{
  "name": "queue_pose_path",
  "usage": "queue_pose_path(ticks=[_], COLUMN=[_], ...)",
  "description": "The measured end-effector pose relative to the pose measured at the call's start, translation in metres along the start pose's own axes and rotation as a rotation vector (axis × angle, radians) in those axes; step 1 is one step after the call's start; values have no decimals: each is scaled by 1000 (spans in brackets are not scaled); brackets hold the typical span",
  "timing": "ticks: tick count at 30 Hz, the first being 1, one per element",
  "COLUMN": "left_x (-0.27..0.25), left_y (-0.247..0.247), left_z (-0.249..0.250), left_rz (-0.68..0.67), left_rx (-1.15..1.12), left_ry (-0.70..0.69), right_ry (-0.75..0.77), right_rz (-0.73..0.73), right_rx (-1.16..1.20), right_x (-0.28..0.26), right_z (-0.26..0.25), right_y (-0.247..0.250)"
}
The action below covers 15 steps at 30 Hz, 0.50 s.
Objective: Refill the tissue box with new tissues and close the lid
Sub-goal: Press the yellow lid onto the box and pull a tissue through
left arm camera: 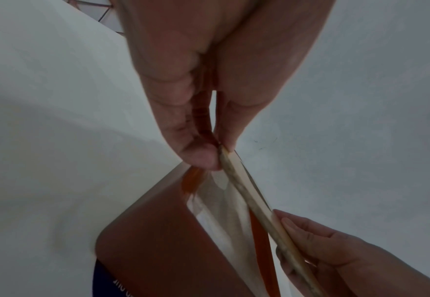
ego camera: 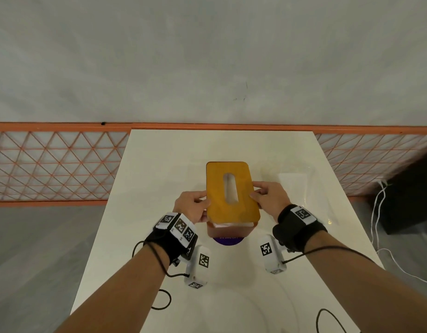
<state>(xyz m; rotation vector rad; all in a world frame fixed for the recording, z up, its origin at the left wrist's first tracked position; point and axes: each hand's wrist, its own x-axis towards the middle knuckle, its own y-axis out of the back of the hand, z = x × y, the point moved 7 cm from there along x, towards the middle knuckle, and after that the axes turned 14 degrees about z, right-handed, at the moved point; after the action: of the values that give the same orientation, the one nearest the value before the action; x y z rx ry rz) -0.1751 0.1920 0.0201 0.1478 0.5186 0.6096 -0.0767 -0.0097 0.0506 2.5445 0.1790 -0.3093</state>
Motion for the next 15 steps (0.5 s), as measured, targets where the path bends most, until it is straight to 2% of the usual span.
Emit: queue_pose_path(ticks=[15], left_x=[7], left_y=[-3], left_z=[-10], left_rz=[-25], left_rx=[7], left_ry=[6], right_ry=[-59], right_rz=[-45], right_rx=[63], right_x=[-2], right_z=[6], right_y=[-5])
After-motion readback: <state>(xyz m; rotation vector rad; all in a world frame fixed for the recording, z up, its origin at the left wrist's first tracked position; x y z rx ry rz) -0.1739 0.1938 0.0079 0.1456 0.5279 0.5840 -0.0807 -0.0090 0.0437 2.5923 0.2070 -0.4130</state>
